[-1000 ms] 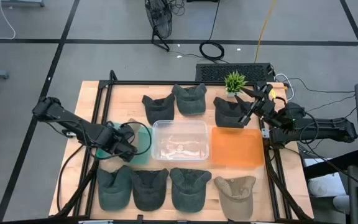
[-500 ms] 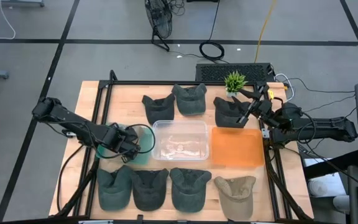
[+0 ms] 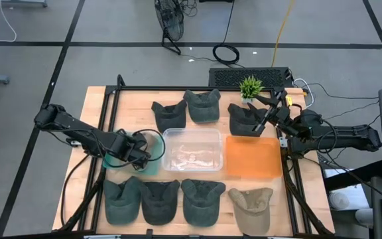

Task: Pick & Place hat
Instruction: Put the top brown cap into the green bin

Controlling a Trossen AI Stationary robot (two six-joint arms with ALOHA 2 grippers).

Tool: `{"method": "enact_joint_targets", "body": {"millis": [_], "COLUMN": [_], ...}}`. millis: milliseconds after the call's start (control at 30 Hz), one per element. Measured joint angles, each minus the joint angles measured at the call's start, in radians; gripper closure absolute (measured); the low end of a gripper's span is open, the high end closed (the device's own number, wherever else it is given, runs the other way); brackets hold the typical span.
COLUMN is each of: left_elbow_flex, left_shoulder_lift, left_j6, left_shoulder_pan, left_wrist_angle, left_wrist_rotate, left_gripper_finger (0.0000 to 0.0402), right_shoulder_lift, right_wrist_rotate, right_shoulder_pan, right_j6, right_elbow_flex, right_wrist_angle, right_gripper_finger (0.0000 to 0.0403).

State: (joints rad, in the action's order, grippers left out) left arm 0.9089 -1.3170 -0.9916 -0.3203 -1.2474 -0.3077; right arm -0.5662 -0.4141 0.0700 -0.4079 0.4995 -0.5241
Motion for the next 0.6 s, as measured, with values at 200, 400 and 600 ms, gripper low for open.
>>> {"method": "enact_joint_targets", "body": {"millis": [200,400,600], "left_elbow_flex": [0.0,0.013,0.13], "left_shoulder_lift": [0.0,0.0,0.015], "left_j6": [-0.037,0.053,0.077], "left_shoulder_pan": [0.01,0.014,0.046], "left_wrist_angle": [0.027,0.097,-0.076], "left_wrist_rotate": [0.014,0.027,-0.122], "left_gripper_finger": [0.019,0.0183,0.0218], "right_shoulder_lift": [0.0,0.0,-0.007], "right_wrist_rotate": [0.0,0.0,0.0], "right_shoulder_pan": [0.0,0.0,0.0], "right_j6": [-0.005,-0.005,0.025], "right_elbow_flex": [0.0,0.0,0.0], "right_wrist_angle": [-0.003,-0.011,-0.009], "right_gripper_finger": [0.0245,0.0245,0.0245]}}
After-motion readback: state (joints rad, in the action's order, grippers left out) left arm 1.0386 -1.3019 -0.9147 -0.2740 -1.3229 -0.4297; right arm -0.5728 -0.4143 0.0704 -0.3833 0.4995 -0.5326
